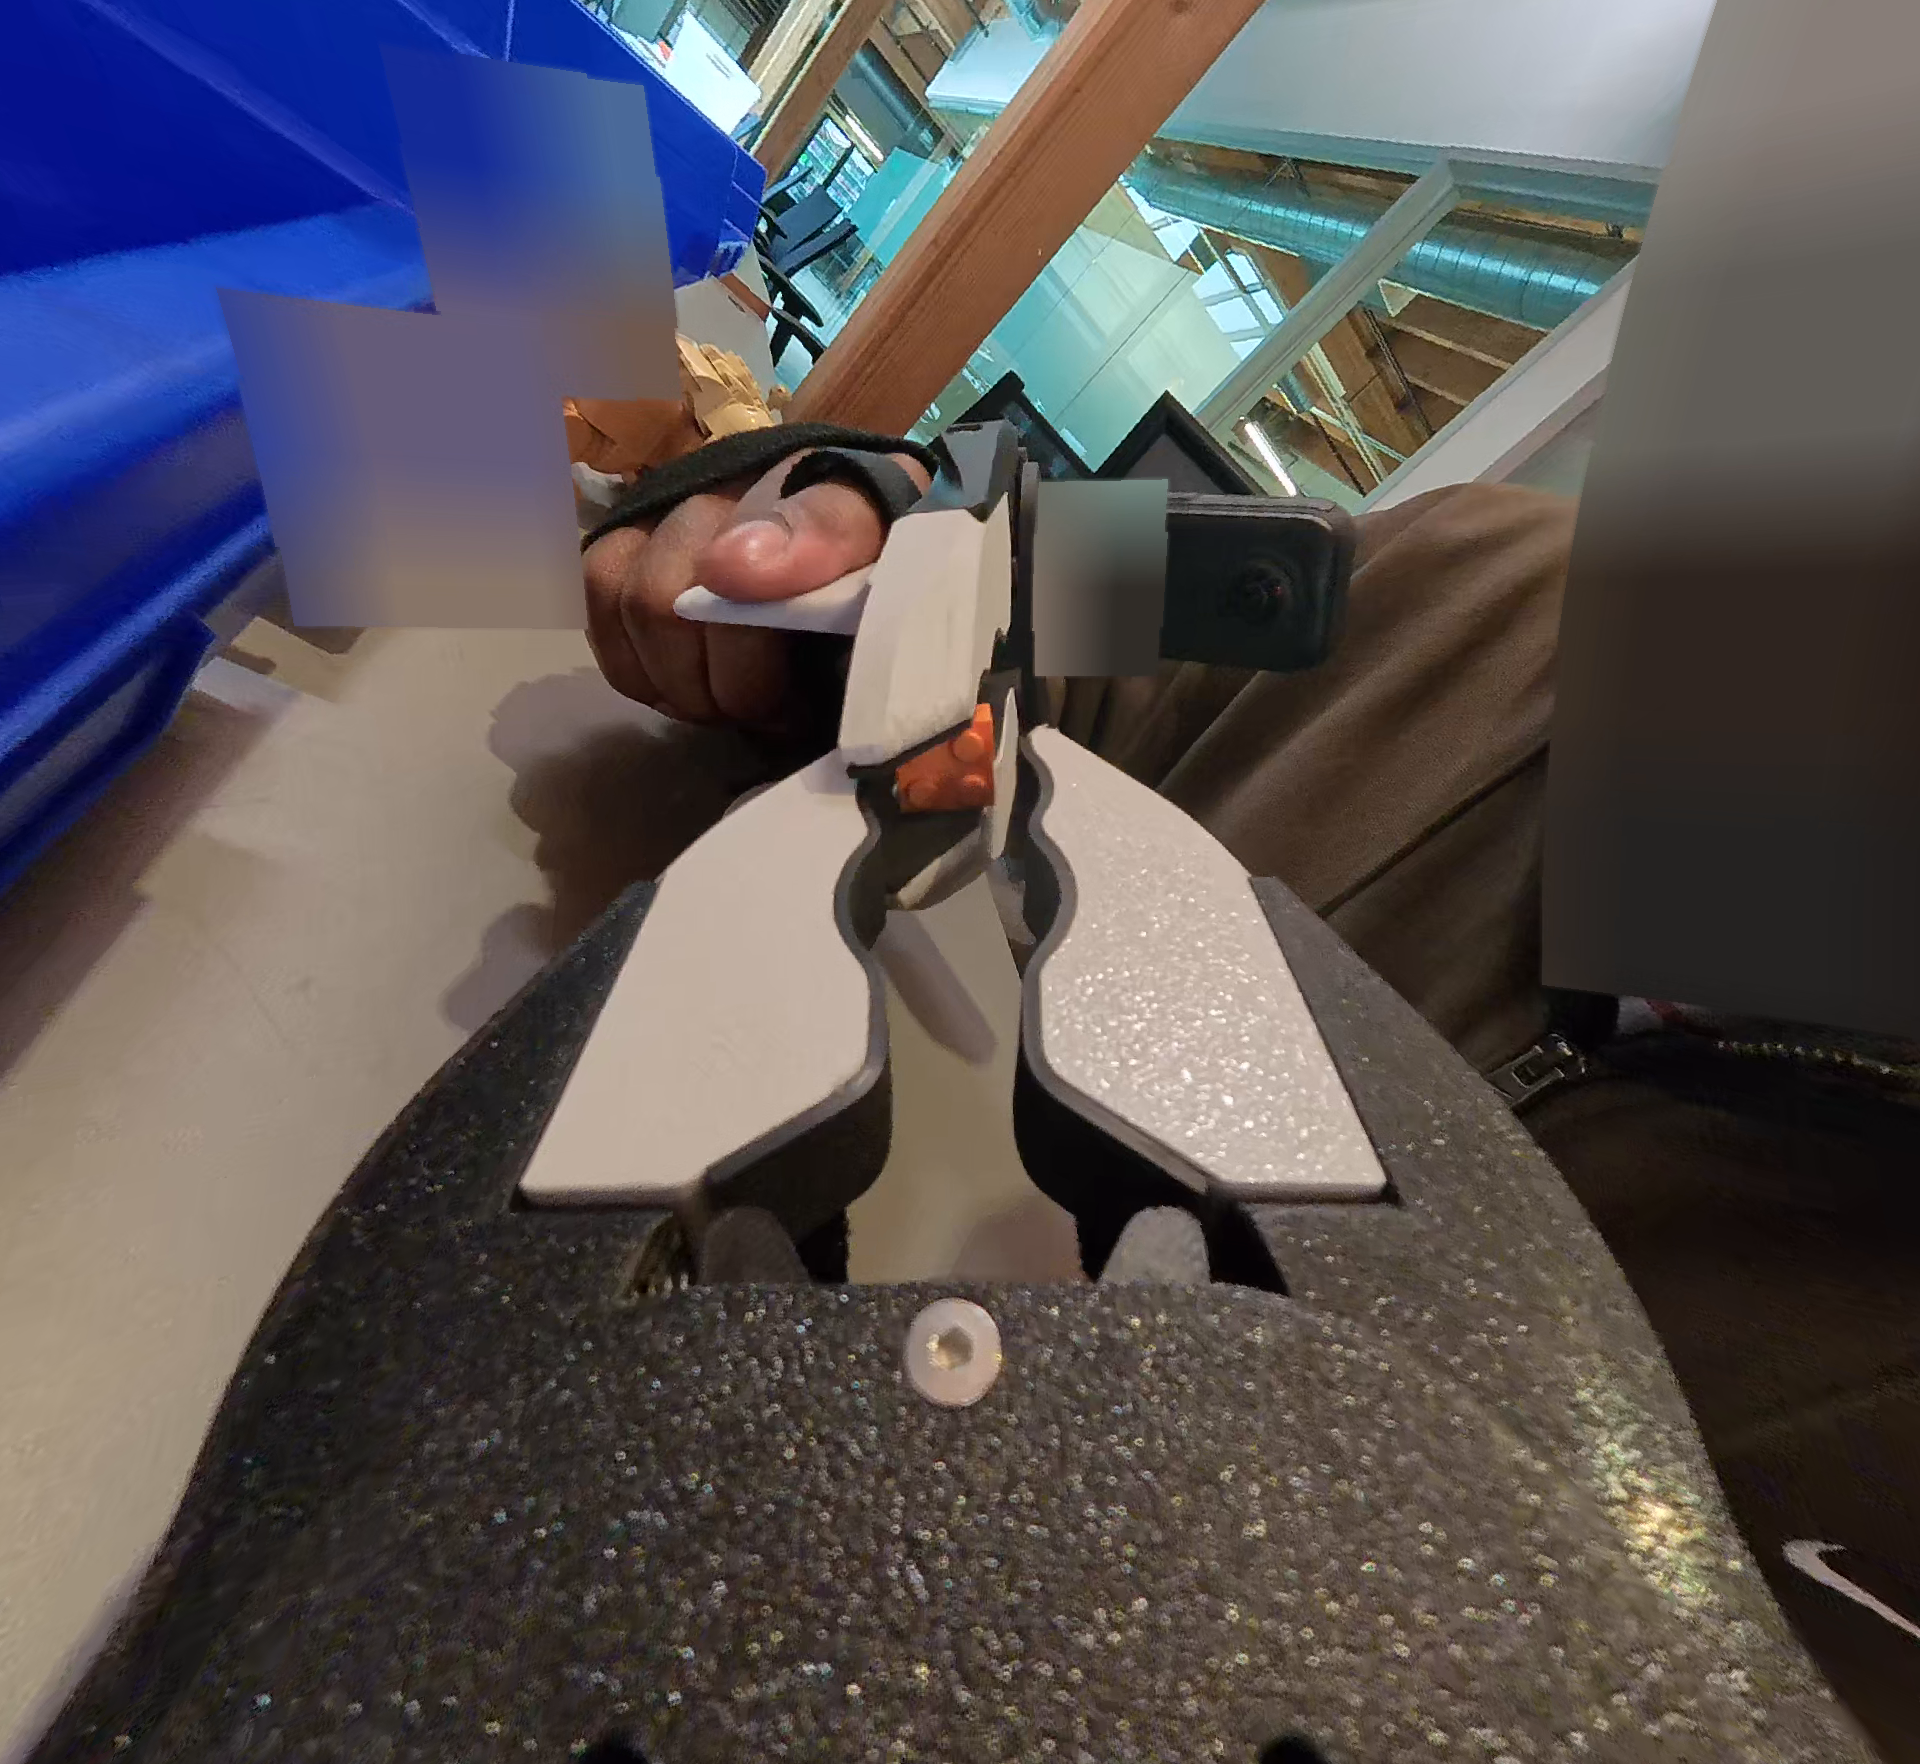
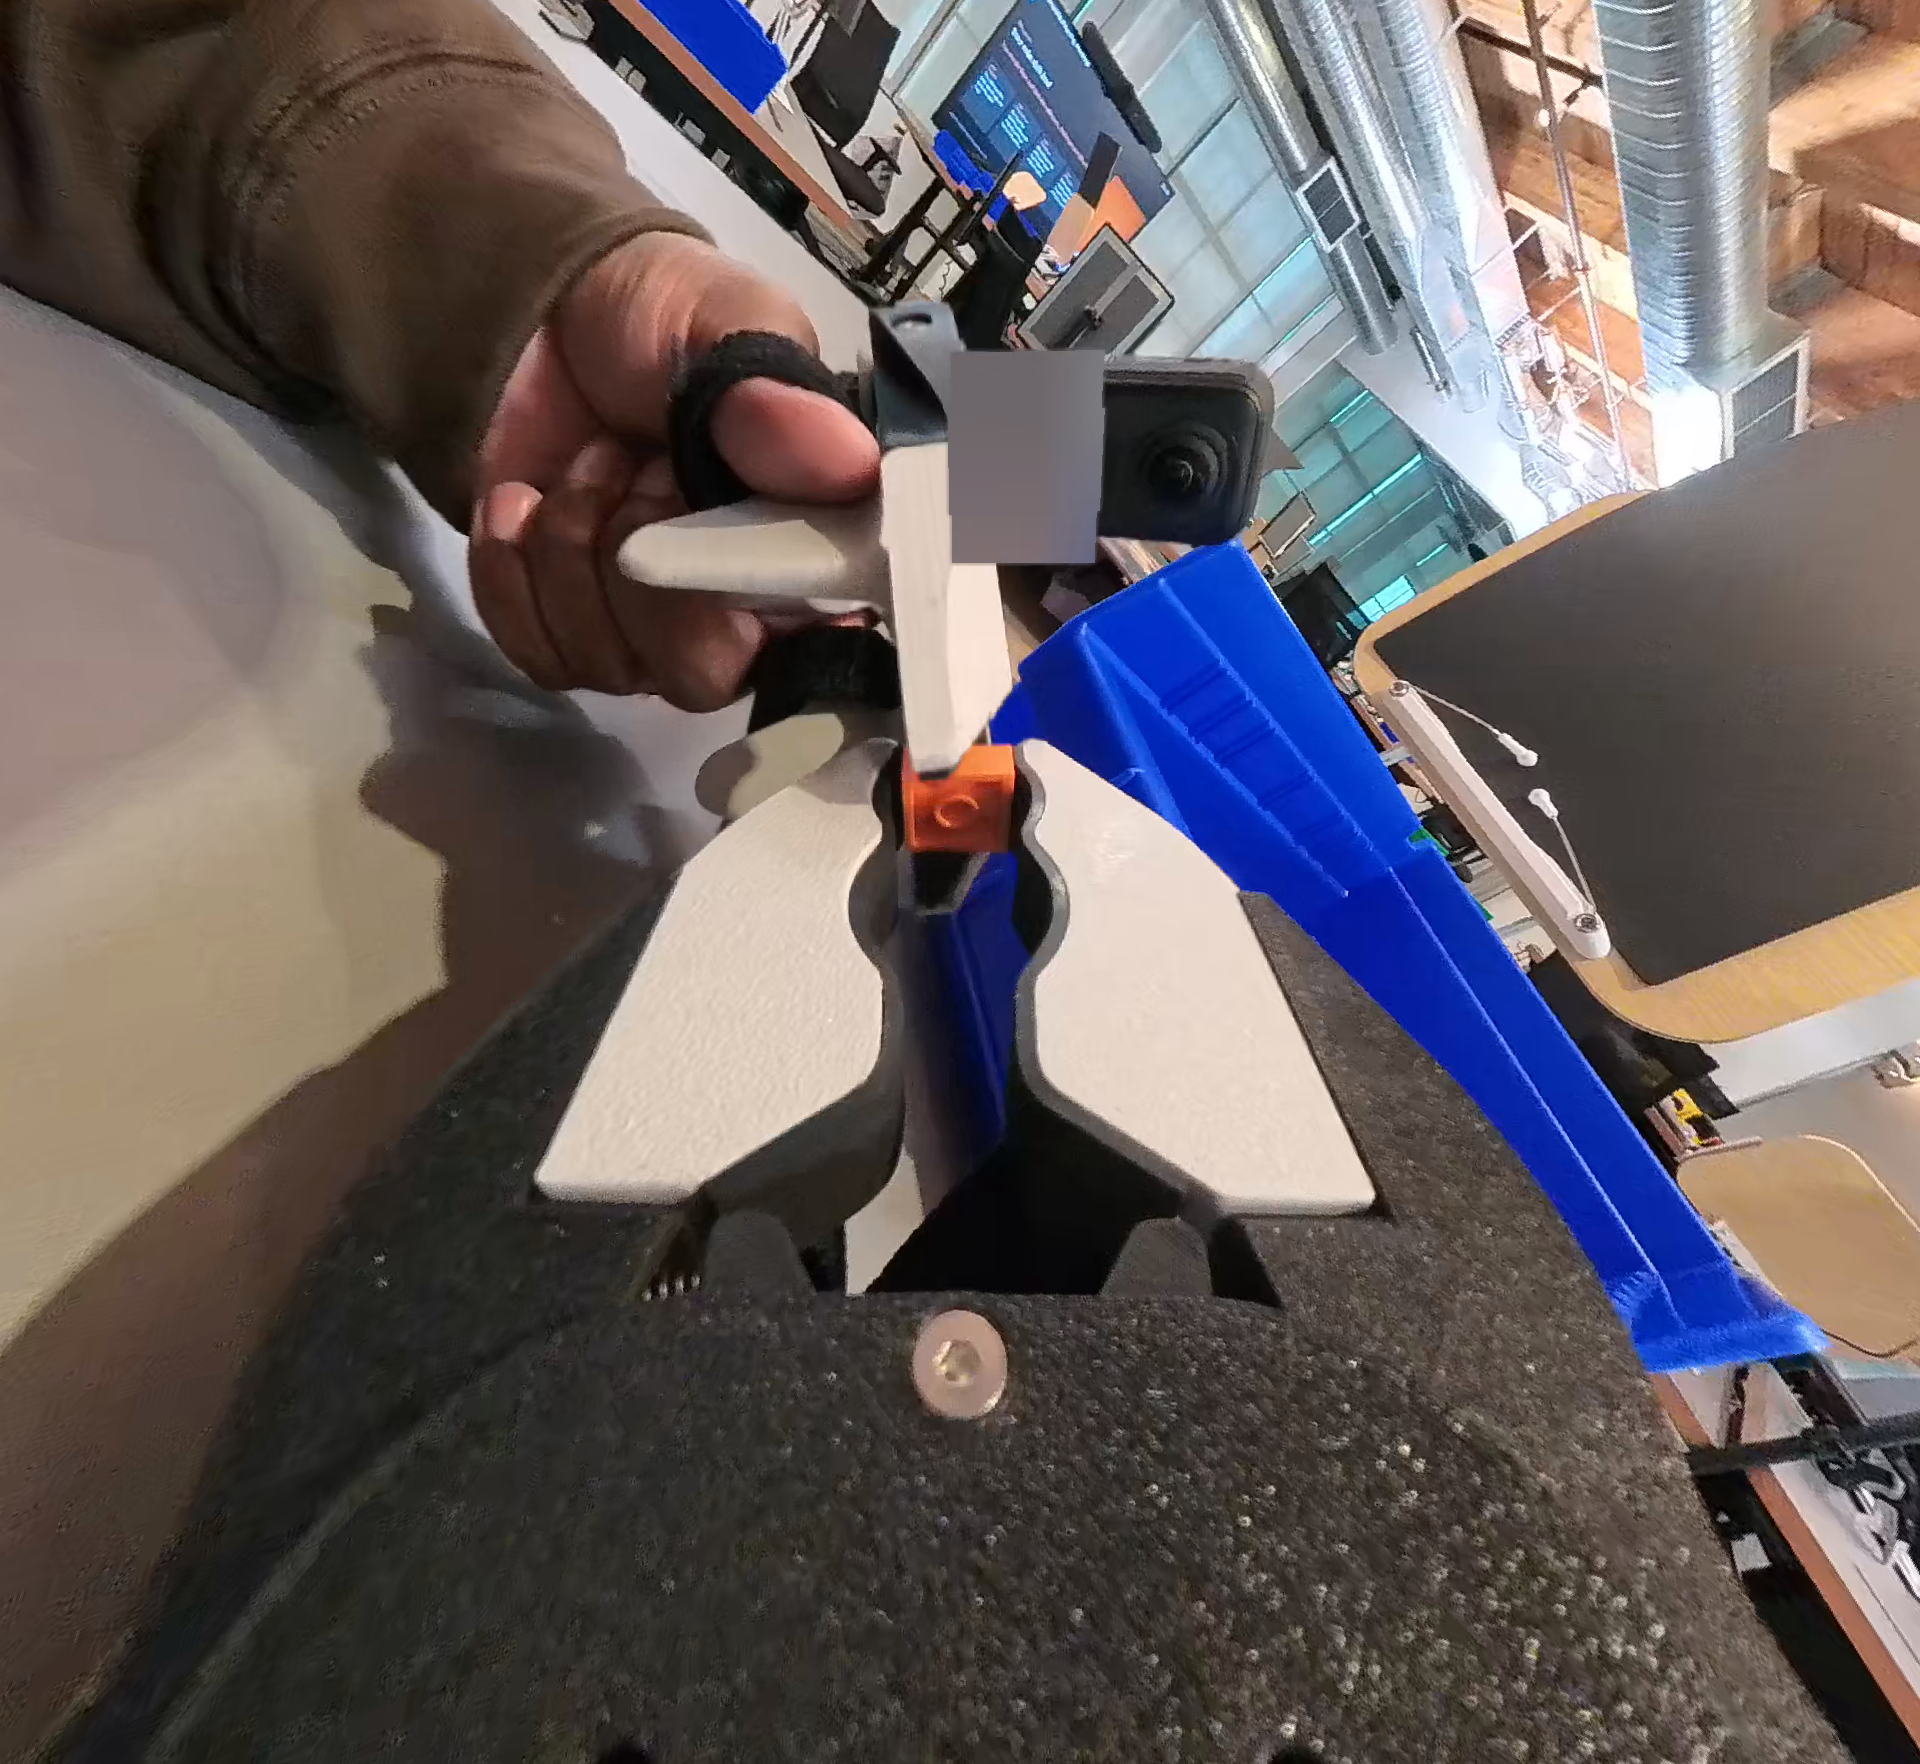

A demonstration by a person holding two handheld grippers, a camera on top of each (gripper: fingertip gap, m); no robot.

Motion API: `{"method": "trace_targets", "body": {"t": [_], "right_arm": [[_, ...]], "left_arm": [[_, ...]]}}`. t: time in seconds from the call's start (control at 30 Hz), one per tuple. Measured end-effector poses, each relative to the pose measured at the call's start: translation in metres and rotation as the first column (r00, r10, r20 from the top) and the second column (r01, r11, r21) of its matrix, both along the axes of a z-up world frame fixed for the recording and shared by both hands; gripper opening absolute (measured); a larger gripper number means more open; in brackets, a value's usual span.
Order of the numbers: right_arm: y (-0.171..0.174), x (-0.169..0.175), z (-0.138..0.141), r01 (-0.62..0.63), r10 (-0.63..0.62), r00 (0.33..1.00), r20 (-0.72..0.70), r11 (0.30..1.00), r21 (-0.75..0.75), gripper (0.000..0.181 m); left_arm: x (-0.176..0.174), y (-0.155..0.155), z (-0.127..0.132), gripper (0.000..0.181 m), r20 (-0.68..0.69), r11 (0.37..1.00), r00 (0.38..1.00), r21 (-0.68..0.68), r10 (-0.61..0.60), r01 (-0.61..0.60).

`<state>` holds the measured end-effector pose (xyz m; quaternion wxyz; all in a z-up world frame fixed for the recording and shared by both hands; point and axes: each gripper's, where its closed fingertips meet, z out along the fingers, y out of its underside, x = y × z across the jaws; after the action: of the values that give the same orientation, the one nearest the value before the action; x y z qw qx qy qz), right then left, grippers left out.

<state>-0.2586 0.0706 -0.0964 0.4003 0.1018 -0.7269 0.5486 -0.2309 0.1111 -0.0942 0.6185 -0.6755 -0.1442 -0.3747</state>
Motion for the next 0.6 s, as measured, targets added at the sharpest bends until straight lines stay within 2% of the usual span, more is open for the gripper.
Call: {"method": "trace_targets", "body": {"t": [0.27, 0.43, 0.53, 0.6], "right_arm": [[0.0014, 0.0007, 0.0005, -0.006, 0.006, 1.000, -0.010, 1.000, 0.000, 0.018], [0.0009, 0.0031, 0.0024, -0.013, 0.013, 1.000, -0.018, 1.000, -0.004, 0.018], [0.0001, 0.0020, 0.0026, 0.008, -0.008, 0.999, -0.034, 1.000, 0.007, 0.028], [-0.0004, 0.0010, 0.0012, 0.022, -0.021, 0.999, -0.041, 1.000, 0.019, 0.025]], "left_arm": [[-0.0059, -0.0033, -0.0005, 0.023, 0.015, 1.000, 1.000, -0.006, 0.020, -0.020], [-0.0058, -0.0020, 0.0005, 0.016, 0.036, 1.000, 0.999, 0.019, 0.020, -0.020], [-0.0035, 0.0014, -0.0031, 0.016, 0.026, 1.000, 0.999, 0.007, 0.021, -0.021], [-0.0024, 0.0029, -0.0040, 0.016, 0.020, 1.000, 1.000, 0.003, 0.022, -0.023]]}}
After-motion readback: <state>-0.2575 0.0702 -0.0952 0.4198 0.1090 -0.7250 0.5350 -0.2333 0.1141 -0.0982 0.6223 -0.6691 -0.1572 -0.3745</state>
